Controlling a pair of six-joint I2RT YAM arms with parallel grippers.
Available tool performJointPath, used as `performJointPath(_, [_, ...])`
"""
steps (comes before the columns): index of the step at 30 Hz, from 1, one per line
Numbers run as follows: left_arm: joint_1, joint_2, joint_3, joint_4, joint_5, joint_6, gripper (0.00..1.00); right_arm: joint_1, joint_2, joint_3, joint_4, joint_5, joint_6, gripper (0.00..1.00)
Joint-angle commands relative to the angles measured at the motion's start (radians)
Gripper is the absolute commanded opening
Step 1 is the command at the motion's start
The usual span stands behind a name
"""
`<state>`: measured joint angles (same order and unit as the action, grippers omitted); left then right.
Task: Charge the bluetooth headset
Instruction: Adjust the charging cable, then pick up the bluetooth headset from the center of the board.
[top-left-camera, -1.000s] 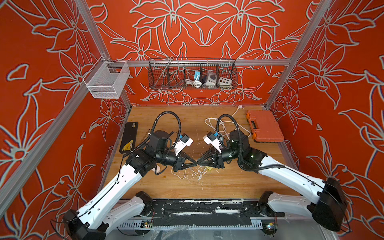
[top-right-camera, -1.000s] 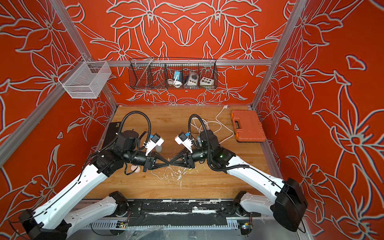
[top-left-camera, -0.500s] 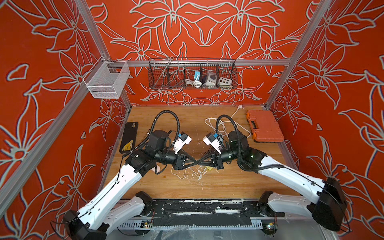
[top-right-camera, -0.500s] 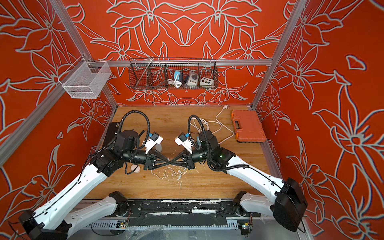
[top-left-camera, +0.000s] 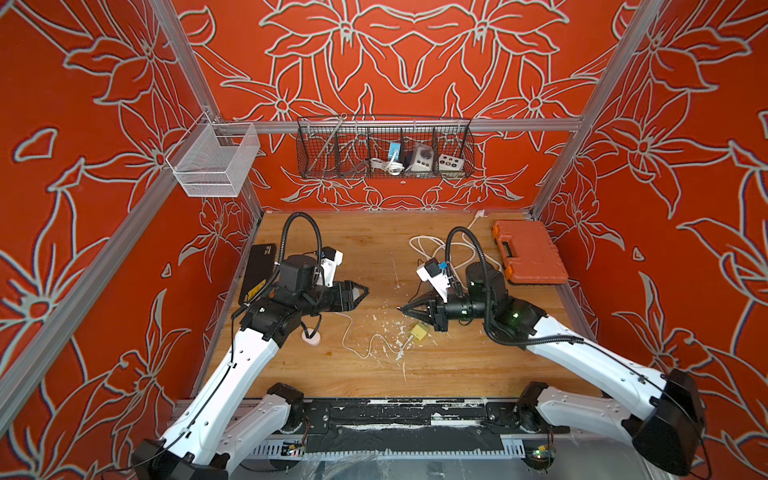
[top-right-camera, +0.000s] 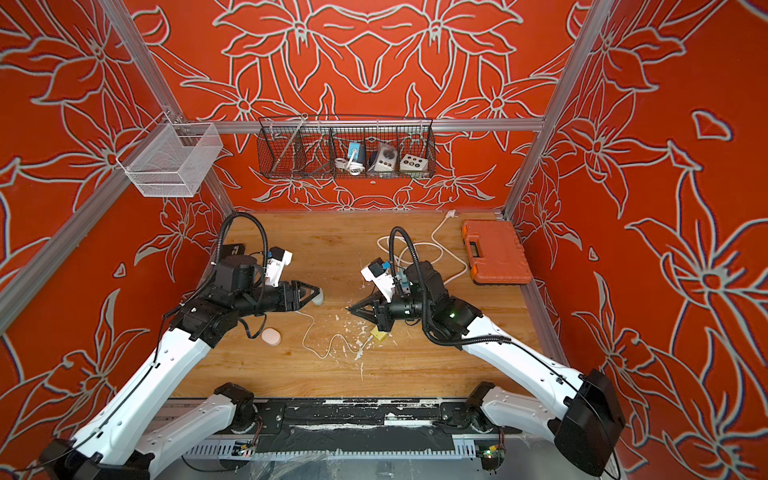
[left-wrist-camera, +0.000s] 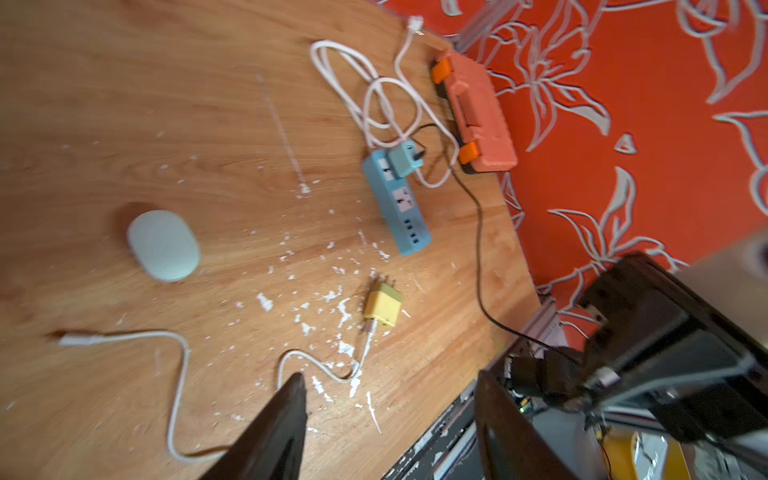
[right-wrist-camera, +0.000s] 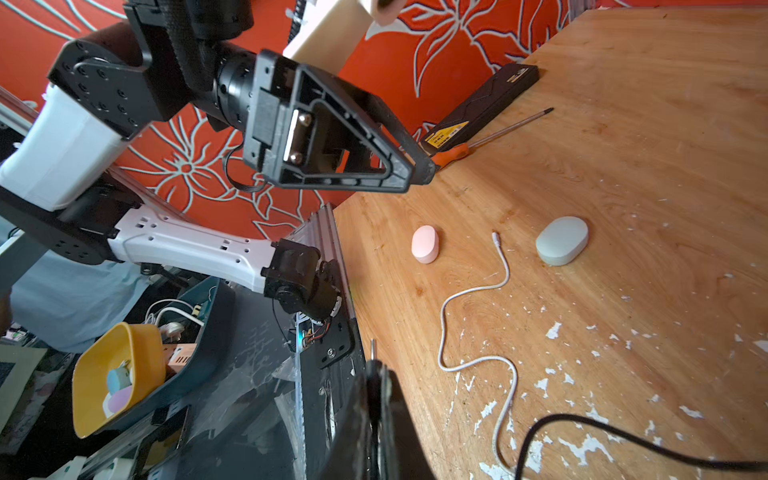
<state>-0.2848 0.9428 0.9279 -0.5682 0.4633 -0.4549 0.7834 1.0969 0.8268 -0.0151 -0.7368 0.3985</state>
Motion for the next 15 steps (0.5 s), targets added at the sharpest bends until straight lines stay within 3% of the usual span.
performJointPath(1, [0.01, 0.039, -0.004, -0.047, -0.12, -0.14, 0.64, -0.006, -0.012, -0.022, 0.01, 0.068, -0.011, 0.0])
performJointPath(8, [0.013, 0.138, -0.022, -0.046, -0.267, -0.335, 0.71, -0.007, 0.004, -0.027, 0.035, 0.105, -0.004, 0.0])
performJointPath(15, [0.025, 0.306, -0.002, -0.037, -0.257, -0.613, 0.73, -0.008, 0.01, -0.037, 0.069, 0.119, 0.009, 0.0])
